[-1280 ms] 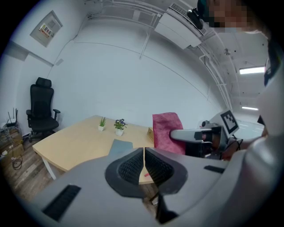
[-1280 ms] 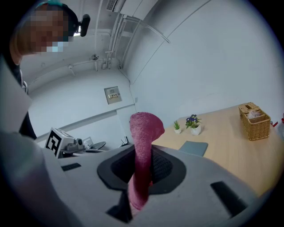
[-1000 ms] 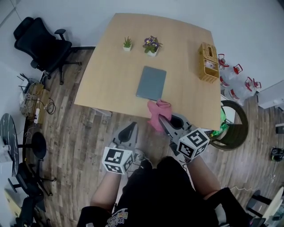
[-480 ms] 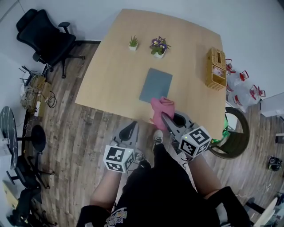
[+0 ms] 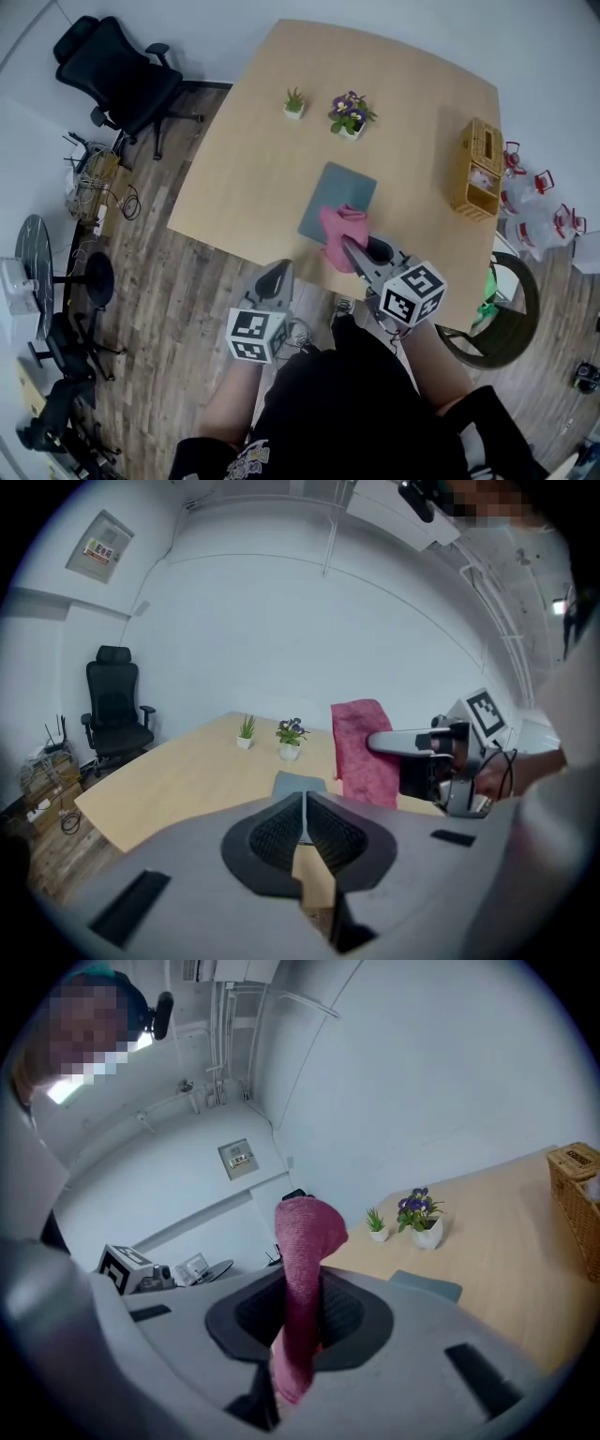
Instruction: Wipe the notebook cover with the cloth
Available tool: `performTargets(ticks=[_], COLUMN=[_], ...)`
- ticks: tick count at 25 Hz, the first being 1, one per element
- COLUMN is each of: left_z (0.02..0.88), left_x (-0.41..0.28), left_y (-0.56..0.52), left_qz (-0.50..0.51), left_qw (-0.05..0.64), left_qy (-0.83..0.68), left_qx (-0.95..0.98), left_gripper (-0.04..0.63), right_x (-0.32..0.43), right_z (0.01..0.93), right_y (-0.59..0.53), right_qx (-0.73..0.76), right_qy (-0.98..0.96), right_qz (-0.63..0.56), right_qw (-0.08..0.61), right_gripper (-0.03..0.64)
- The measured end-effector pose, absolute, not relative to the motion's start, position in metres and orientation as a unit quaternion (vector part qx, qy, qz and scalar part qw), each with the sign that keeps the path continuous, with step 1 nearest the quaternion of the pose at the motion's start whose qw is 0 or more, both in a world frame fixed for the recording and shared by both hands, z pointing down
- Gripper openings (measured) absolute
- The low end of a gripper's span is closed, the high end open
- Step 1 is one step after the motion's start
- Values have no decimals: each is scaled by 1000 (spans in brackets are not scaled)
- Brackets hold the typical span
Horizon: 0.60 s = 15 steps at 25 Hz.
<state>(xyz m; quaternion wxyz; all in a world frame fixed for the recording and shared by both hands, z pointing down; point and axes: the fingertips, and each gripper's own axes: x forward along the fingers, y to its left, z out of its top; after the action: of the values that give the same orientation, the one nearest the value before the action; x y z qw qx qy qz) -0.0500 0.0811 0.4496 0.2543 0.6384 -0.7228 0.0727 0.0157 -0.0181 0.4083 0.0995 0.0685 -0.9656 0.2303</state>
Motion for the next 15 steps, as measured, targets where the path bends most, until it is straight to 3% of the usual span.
performTargets(ticks=[15], left_z=[480], left_x=[-48], left_y=[22], left_qz=[105], left_qw=[297], left_qy=[-731], left_qx=[605], left_gripper=[14], right_x=[16], right_z=[438], right_y=[-64], right_qx=[19], right_qy=[-957], right_qz=[262], right_qw=[121], right_gripper=[66])
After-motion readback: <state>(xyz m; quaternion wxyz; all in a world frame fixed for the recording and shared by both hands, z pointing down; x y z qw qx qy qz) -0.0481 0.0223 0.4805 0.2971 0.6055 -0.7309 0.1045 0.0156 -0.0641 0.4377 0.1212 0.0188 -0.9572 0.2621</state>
